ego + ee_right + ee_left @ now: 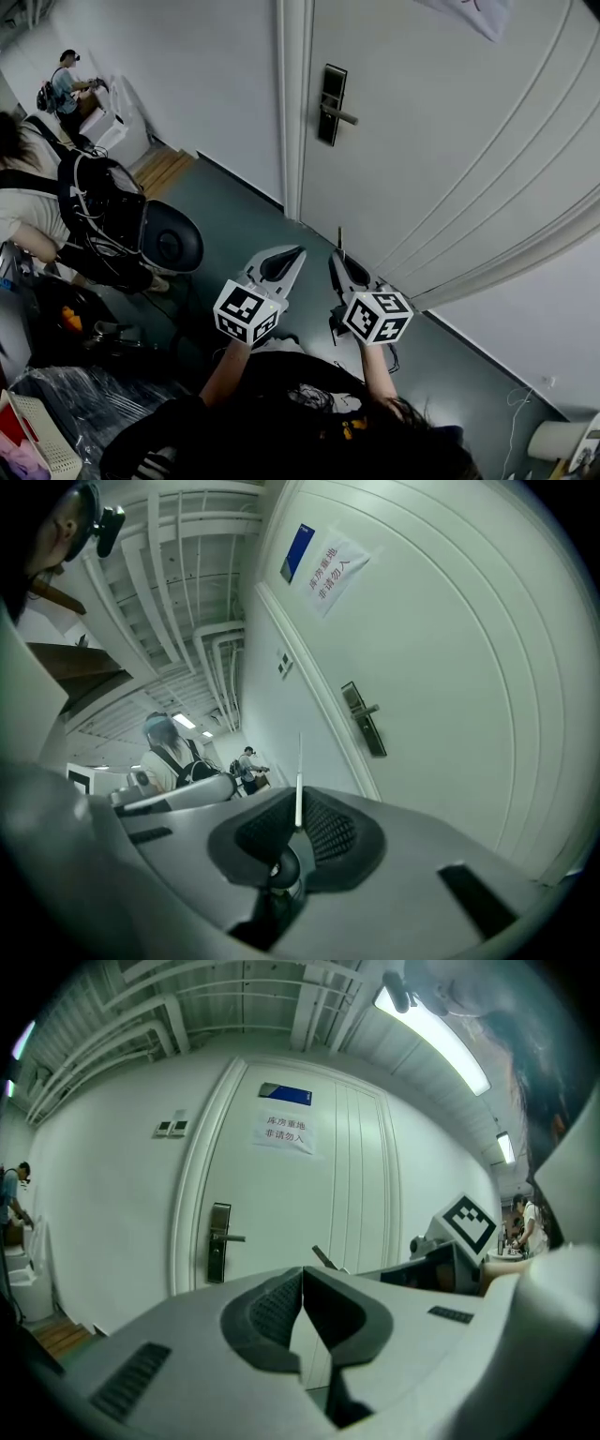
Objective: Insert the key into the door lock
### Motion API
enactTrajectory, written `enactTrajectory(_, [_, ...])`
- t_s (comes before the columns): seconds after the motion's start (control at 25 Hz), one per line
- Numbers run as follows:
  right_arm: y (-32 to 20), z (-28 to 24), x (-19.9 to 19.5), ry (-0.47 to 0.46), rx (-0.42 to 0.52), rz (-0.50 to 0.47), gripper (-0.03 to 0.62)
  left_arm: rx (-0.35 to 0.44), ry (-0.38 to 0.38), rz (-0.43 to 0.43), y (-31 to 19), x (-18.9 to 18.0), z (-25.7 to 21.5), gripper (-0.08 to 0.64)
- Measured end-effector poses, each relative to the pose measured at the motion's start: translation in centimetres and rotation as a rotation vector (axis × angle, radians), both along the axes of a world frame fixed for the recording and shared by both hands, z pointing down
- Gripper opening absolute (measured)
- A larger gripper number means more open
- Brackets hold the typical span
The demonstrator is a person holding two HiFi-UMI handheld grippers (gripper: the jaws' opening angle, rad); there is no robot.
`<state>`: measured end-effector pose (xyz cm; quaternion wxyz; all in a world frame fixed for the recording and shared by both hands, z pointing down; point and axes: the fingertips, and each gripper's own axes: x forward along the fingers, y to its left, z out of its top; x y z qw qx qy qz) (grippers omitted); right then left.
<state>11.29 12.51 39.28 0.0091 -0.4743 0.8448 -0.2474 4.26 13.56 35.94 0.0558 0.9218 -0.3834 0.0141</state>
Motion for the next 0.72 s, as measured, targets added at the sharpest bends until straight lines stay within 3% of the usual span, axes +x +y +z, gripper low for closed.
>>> enactTrajectory(0.36, [-3.8, 1.7, -1.8, -0.014, -0.049, 0.014, 0.020, 0.001, -0.013, 0.037, -4.1, -1.7, 1.3, 0.008])
enactTrajectory(0.72, [-7.4, 4.2, -2.8, 0.006, -0.100, 0.015, 0.020, -0.045, -0.010, 0.059, -7.1, -2.7, 4.0, 0.008])
